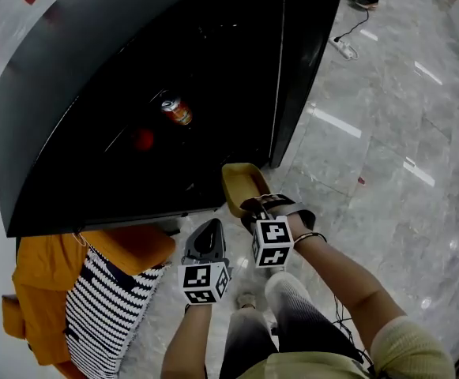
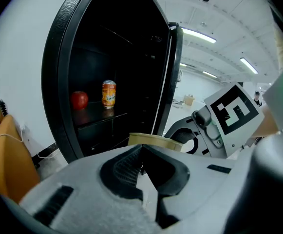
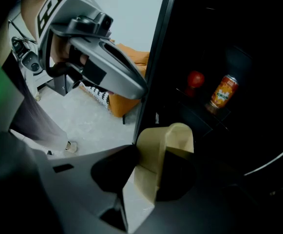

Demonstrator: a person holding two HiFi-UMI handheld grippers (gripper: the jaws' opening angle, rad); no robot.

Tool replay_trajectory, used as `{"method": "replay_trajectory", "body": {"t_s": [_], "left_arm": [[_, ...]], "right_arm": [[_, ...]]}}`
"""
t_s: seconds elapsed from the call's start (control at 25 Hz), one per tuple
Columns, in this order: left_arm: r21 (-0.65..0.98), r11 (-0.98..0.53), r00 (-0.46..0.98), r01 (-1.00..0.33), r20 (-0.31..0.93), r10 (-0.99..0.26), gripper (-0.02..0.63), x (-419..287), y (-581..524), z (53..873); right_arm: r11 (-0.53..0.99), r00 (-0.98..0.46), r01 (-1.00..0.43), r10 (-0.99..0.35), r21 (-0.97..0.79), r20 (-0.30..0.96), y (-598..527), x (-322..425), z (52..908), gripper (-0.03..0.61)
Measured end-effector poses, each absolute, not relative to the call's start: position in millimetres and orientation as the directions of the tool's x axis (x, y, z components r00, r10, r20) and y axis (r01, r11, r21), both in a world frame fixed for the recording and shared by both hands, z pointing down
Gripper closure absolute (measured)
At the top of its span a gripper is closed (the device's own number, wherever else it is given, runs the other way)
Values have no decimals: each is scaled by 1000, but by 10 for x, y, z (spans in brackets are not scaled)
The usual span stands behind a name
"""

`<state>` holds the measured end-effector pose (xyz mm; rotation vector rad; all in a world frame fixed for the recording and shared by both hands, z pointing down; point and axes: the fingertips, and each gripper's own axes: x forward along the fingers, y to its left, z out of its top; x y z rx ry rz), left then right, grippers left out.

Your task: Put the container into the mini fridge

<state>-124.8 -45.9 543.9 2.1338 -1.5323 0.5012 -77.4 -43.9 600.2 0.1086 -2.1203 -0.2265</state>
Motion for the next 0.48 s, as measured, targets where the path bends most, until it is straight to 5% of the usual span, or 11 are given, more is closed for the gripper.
{"method": "replay_trajectory", "body": {"t_s": [0.48], "left_arm": [[142,-179,227,-974,512,-828,592,-1395,-707,5637]], "right_arm": [[909,-511,124,-286,399,810,-955,-1012,6230,459]]}}
